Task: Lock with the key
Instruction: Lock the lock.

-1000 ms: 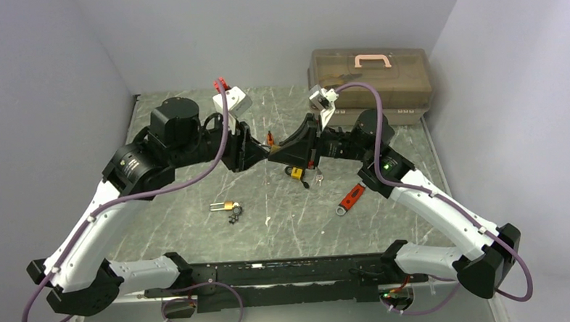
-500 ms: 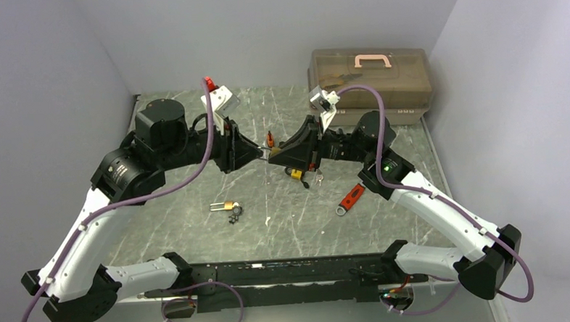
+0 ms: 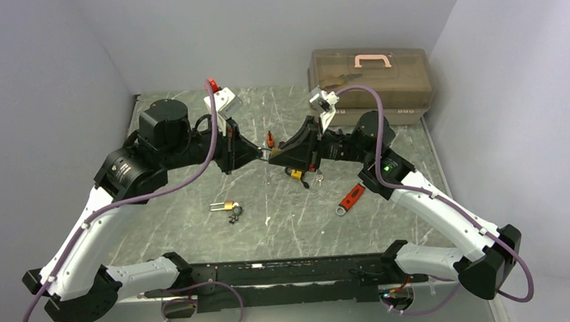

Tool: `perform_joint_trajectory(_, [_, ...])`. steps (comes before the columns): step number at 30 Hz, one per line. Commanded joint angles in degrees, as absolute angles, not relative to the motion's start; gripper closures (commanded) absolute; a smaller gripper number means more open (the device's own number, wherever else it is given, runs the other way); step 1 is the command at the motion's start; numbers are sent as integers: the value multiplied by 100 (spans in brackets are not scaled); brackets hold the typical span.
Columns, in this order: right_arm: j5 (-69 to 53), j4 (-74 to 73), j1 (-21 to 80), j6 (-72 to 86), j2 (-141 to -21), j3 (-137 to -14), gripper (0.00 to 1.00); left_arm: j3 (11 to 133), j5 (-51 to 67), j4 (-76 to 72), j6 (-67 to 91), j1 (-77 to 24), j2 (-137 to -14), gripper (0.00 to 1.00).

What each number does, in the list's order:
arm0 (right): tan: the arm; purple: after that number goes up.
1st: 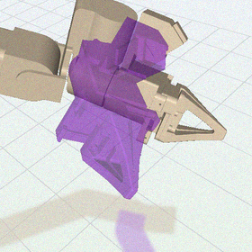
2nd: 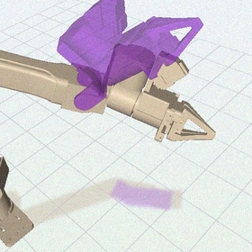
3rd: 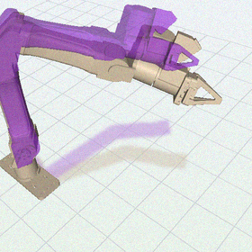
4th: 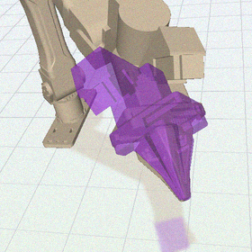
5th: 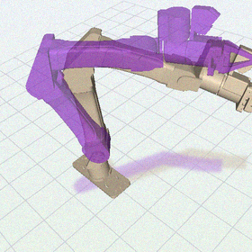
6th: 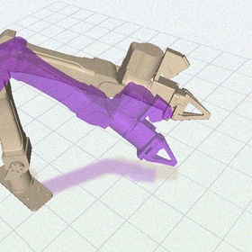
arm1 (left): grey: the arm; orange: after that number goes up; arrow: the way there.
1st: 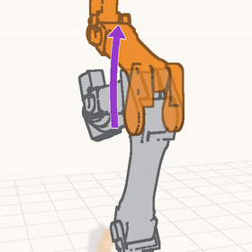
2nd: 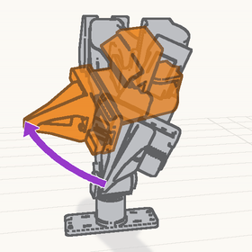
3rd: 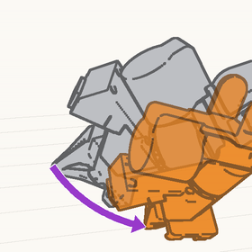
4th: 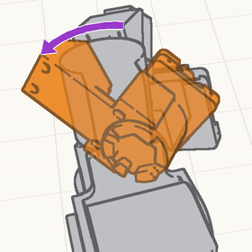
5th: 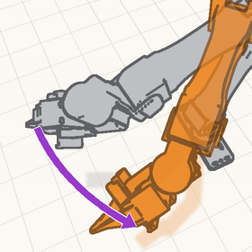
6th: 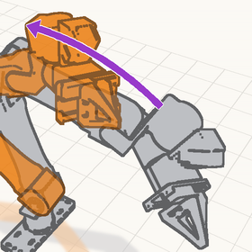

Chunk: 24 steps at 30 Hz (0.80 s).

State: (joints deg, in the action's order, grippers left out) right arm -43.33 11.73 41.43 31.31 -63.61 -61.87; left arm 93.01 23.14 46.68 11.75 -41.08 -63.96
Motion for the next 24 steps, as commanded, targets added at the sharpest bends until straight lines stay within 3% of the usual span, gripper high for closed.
perform_joint_trajectory(1, [-4116,1146,4177,2994,-6308,-6493,100,9292,2127,4686,1200,-4107,-6489,100])
perform_joint_trajectory(6, [-3672,831,4362,2868,-6524,-6813,100,9239,1766,4575,1270,-4529,-6635,100])
perform_joint_trajectory(15, [-3608,958,4455,2891,-6891,-7099,100,9117,2501,4068,1609,-4772,-6742,100])
perform_joint_trajectory(24, [-3352,563,4499,2714,-7241,-7513,100,9396,2497,4164,1567,-5121,-6952,100])
